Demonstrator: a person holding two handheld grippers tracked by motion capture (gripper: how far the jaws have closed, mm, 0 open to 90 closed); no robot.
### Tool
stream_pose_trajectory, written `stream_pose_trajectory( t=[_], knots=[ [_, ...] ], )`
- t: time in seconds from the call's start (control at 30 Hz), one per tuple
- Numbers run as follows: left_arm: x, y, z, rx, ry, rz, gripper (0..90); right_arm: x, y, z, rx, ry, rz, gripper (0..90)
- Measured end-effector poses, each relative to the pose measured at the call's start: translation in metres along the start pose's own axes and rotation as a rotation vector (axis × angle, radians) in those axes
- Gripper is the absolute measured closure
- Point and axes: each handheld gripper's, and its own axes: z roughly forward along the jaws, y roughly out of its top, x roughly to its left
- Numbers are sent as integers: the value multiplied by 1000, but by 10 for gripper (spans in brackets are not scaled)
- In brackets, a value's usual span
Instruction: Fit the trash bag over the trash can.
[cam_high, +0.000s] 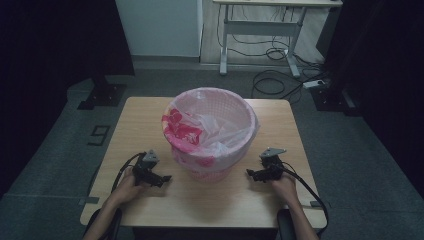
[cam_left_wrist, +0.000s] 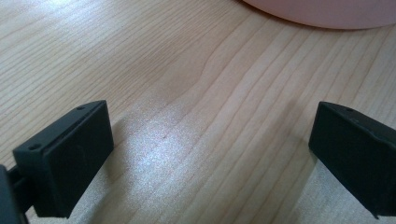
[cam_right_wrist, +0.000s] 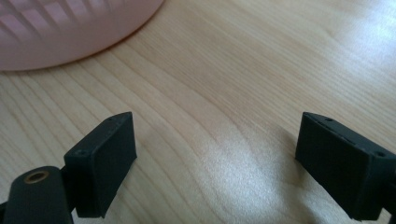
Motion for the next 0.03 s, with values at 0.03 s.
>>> stream_pose_trajectory(
  t=[0.03],
  knots=[
    [0,0,0,0,0,0,0,0,0,0,0,0,0,116]
  ],
)
